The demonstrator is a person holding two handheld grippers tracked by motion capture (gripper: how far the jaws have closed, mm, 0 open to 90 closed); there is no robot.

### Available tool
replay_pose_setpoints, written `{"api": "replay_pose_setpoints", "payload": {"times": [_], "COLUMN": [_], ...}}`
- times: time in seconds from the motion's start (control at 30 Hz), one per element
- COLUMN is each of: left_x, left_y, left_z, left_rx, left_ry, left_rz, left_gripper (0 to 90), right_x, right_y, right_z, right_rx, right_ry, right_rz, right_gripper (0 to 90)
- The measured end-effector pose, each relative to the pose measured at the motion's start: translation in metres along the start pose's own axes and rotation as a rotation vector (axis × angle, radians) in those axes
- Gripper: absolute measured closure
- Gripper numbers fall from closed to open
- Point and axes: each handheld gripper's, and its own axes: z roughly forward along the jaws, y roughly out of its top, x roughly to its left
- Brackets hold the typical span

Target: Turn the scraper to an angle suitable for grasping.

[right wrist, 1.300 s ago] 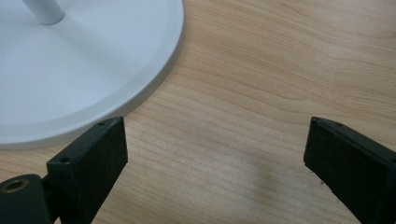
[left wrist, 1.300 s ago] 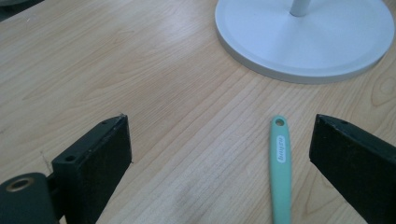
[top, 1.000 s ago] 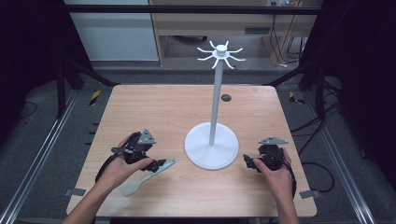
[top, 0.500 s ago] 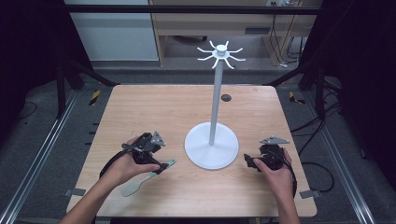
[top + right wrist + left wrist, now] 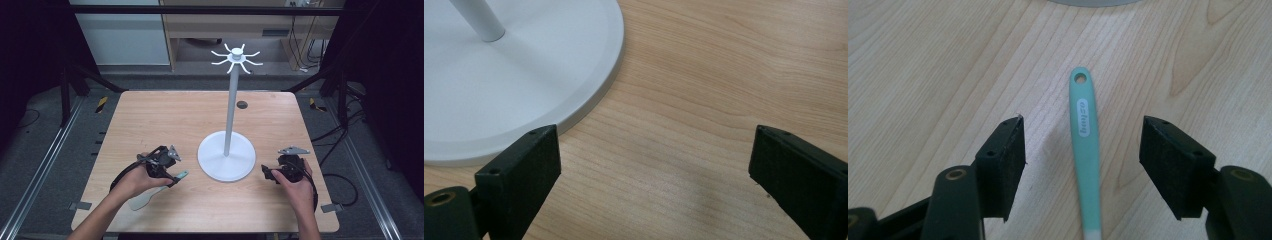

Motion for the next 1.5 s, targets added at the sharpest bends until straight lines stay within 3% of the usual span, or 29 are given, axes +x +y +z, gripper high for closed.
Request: {"api": "replay_pose_setpoints", "payload": {"times": [0.27,0.43,0.9,1.5], "left_x": [0.002,-0.002,-0.002,-0.002], "left_y": [0.010,0.016,0.016,0.016], "left_z": [0.008,0.018,0.029,0.031], "left_rx": [0.030,0.062,0.097,0.116], "left_ry": [-0.001,-0.002,-0.006,-0.012], "left_rz": [-0.023,-0.012,-0.032,-0.022], "left_gripper": [42.6,47.9,55.4,65.1], "right_x": [0.002,-0.001,0.000,-0.001], "right_y": [0.001,-0.001,0.000,-0.001], "right_z": [0.000,0.000,0.000,0.001], "right_rx": [0.004,0.007,0.005,0.011], "right_ry": [-0.004,-0.007,0.001,-0.004], "right_rz": [0.001,0.006,0.005,-0.003], "right_gripper": [7.0,7.1,7.2,7.6]}}
